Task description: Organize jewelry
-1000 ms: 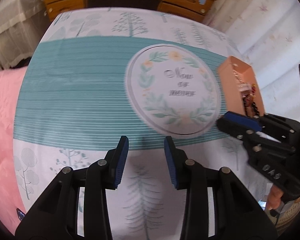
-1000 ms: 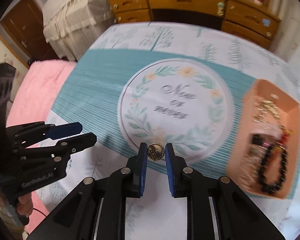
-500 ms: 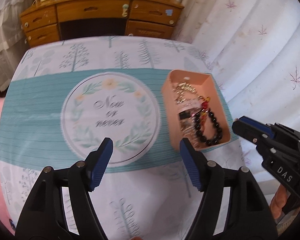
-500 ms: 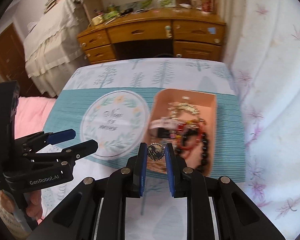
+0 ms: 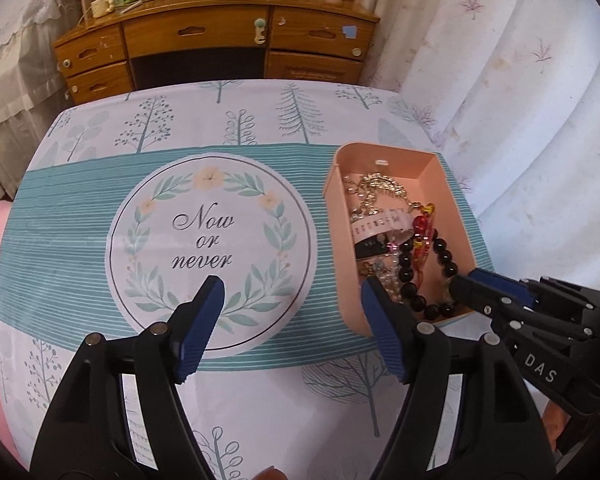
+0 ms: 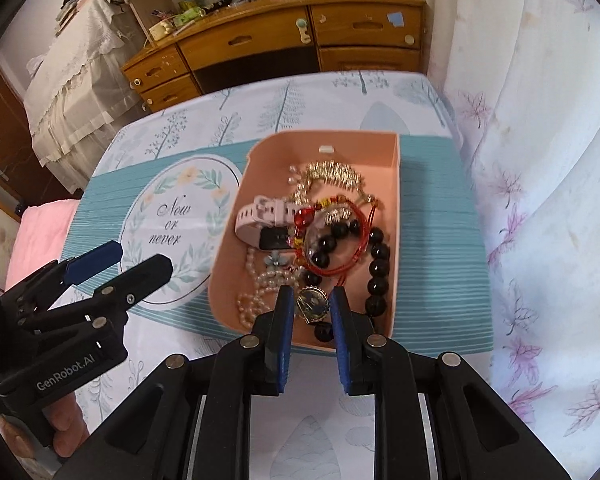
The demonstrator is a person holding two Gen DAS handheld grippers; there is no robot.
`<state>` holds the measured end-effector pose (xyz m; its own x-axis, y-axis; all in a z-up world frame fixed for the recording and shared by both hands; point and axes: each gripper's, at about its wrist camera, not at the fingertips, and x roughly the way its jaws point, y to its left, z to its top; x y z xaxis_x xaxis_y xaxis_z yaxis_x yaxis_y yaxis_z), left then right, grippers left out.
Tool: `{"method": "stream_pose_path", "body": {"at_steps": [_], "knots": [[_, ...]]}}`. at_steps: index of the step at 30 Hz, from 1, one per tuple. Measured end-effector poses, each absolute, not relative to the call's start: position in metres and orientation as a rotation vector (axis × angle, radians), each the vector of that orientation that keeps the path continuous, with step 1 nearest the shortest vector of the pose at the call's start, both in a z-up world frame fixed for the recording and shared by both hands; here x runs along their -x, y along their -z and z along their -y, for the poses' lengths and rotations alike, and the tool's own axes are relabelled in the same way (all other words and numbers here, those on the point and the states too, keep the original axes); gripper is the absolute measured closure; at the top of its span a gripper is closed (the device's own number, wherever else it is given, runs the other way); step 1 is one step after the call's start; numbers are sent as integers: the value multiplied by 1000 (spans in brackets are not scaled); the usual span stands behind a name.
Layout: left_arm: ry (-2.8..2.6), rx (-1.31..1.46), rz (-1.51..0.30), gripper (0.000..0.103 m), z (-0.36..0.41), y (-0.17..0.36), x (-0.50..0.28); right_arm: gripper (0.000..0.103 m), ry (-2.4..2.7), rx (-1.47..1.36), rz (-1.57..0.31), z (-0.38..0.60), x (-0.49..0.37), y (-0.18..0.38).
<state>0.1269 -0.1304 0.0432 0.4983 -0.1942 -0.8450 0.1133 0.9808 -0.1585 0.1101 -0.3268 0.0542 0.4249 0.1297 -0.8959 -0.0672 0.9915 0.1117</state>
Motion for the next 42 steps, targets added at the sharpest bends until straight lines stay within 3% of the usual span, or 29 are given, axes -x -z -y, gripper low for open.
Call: {"method": "stream_pose_path", "body": {"at_steps": [18,20,22,23,42], "knots": [[127,88,-1005,35,114,-34,-94,78,-75,-39,-1021,307,-79,-58],[113,81,-992,35,112,-34,-83,76,-72,-44,-999,302,-66,-58],[102,75,-980,35,108,-35,-68,65,-65,-44,-981,298,-55,-57],[92,73,-975,35,106,-35,-60,64,-60,-43,-967,295,-48,-57],[-21,125,-931,34,62,-34,32,63,-125,38,-883,229,51,-51]]}}
